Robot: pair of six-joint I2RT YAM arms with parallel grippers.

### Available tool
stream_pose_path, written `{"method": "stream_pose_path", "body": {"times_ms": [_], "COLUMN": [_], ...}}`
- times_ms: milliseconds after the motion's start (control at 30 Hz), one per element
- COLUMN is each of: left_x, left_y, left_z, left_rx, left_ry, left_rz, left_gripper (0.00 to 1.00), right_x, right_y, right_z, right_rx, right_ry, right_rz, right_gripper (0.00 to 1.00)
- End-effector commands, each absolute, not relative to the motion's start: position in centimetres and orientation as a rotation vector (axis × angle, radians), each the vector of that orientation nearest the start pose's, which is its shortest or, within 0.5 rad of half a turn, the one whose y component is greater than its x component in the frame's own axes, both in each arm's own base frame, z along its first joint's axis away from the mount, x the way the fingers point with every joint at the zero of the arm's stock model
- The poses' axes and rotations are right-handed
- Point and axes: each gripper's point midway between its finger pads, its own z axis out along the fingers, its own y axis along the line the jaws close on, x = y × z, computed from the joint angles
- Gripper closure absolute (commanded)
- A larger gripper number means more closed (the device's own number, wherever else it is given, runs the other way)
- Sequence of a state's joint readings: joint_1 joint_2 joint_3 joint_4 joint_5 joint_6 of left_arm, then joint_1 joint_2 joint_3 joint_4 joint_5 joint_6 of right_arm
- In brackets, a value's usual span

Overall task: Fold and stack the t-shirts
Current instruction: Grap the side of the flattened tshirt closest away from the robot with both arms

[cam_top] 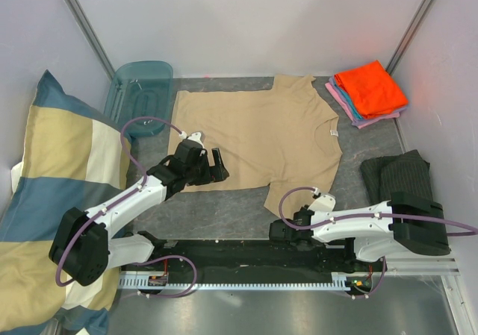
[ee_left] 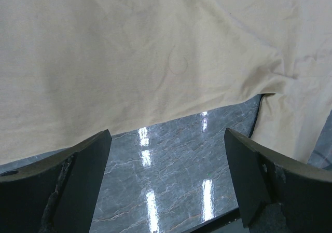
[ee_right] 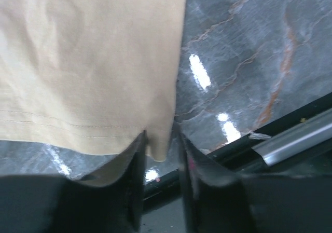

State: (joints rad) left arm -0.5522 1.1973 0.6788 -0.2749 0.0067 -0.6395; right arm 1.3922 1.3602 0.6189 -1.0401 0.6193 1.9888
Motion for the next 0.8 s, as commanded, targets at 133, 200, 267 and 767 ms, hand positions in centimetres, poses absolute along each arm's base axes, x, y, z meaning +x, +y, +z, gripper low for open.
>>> {"method": "stream_pose_path", "body": {"times_ms": [133,200,267,767], "left_x": [25.7,25.7,26.0,22.9], "left_y": [-19.3,-19.1,-17.9,-8.8], "left_z": [9.6,9.7,9.7,10.2], "left_rx": [-0.117,-0.126,-0.178,-0.700], "left_ry": [2.413,2.411,2.412,2.346], "left_rz": [-0.606,-0.595,-0.517,-0.081], "left_gripper": [0.02,0.02,0.02,0.13], "right_x": [9.2,9.2,9.4,11.3], "right_y": [15.1,14.9,14.8,16.8], "right_z": [-0.3,-0.4,-0.2,2.6], "right_rx": [0.982,0.981,0.978,0.756], "right_ry": [2.367,2.365,2.356,2.334], "right_rz": [-0.032,-0.029,-0.019,0.064], "right_gripper": [1.00,1.00,1.00,1.00]}}
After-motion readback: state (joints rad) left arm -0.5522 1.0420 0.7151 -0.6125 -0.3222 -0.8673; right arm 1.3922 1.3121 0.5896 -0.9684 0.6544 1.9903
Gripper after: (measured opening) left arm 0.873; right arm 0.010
